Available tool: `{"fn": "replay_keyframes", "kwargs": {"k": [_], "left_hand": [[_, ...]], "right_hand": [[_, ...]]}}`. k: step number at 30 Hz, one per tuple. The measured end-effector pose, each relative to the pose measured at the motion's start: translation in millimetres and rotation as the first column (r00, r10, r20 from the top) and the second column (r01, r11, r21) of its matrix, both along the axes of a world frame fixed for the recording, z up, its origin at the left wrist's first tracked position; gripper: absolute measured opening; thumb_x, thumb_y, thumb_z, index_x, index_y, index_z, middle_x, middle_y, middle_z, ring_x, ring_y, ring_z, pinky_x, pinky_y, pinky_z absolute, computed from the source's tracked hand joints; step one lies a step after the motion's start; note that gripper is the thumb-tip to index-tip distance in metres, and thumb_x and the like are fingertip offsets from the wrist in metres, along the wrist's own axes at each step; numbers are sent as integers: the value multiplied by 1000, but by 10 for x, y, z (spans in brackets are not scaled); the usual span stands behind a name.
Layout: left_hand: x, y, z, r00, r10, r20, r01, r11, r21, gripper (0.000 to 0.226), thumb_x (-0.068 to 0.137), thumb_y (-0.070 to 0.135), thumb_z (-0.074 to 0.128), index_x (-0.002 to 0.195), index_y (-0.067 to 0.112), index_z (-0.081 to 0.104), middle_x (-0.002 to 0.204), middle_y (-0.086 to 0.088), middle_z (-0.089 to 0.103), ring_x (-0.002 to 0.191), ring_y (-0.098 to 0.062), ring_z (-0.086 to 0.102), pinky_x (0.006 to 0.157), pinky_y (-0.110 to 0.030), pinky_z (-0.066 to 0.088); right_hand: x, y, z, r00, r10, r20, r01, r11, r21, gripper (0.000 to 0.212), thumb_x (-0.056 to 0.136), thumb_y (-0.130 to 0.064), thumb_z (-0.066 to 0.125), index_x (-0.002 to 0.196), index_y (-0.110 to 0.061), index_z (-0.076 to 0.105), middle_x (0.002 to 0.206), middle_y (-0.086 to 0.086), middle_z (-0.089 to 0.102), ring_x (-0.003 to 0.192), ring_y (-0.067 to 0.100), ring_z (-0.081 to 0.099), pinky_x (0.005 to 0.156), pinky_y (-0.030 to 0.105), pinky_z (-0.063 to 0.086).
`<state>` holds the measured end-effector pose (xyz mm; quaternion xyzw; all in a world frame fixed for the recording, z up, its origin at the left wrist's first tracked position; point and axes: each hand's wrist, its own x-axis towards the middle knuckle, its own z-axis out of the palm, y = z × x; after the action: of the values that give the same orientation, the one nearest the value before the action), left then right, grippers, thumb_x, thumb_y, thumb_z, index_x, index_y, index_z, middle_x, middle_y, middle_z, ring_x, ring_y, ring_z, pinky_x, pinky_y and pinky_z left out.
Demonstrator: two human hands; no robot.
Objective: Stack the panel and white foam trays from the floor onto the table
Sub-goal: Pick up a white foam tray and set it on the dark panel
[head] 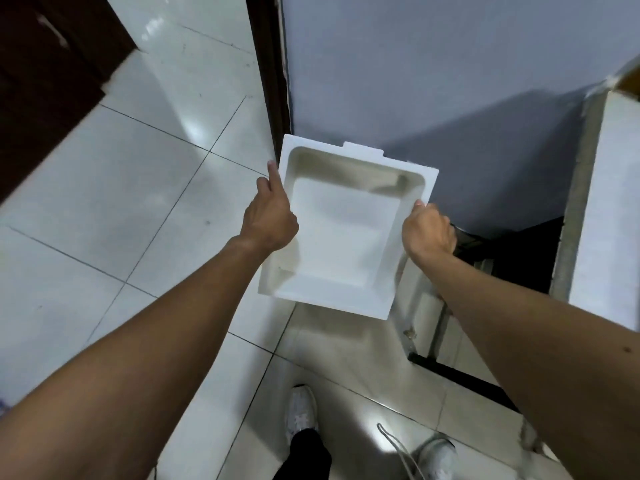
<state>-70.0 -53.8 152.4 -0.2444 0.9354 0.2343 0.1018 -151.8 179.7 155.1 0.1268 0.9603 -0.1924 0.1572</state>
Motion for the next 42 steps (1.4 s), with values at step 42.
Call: {"fn": "replay_keyframes", "kwargs": {"k": [42], "left_hand": [[683,2612,4208,812,132,-568,29,964,265,23,101,25,48,112,12,63,99,-1,68,87,-22,57,73,-28,39]], "right_hand": [[752,2843,4329,929,-219,-300,99,925,-368,44,94,-46,34,103,-12,60,99,8,66,95,34,61,78,40,47]]}}
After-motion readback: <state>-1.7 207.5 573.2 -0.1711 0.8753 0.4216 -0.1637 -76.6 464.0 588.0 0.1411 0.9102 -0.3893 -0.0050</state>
